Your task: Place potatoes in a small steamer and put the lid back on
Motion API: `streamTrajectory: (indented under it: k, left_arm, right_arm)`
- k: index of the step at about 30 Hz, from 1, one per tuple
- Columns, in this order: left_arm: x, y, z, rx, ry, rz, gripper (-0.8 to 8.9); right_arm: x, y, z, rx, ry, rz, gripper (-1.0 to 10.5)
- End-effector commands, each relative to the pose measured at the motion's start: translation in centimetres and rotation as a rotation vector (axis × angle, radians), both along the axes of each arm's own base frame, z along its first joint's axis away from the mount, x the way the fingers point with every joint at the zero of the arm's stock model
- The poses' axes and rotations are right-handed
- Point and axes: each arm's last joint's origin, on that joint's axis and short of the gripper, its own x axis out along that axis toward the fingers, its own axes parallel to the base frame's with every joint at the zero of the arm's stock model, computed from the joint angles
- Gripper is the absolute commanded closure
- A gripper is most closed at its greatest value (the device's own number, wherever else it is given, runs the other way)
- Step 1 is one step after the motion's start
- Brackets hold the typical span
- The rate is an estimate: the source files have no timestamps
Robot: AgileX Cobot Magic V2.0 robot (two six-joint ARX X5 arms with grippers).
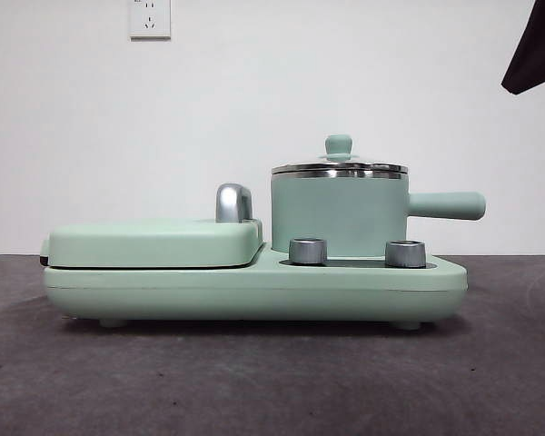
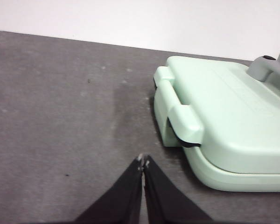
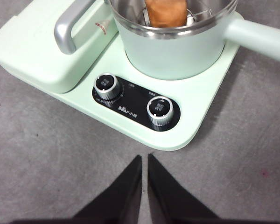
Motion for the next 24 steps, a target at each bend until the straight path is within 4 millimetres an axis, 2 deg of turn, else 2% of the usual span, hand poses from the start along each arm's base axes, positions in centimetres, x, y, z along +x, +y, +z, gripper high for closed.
streamTrajectory:
  k: [1, 18, 22, 24]
  left_arm:
    - [0.1, 0.2, -0.4, 0.036, -0.009, 0.014, 8.07]
    - [0.2, 0.3, -0.5, 0.036, -0.003, 0.033, 8.07]
    - [0.2, 0.3, -0.5, 0.036, -0.004, 0.033, 8.07]
    - [0.2, 0.3, -0.5, 0.037, -0.003, 0.033, 8.07]
  right_arm:
    - [0.1, 0.2, 0.2, 0.011, -0.017, 0.004, 9.3]
    - [0.2, 0.2, 0.4, 0.018, -0.039, 0.007, 9.3]
    - [0.3, -0.5, 0.8, -0.086, -0.196, 0.026, 9.3]
    - [0.1, -1.5, 0.1, -0.076, -0.295, -0.016, 9.3]
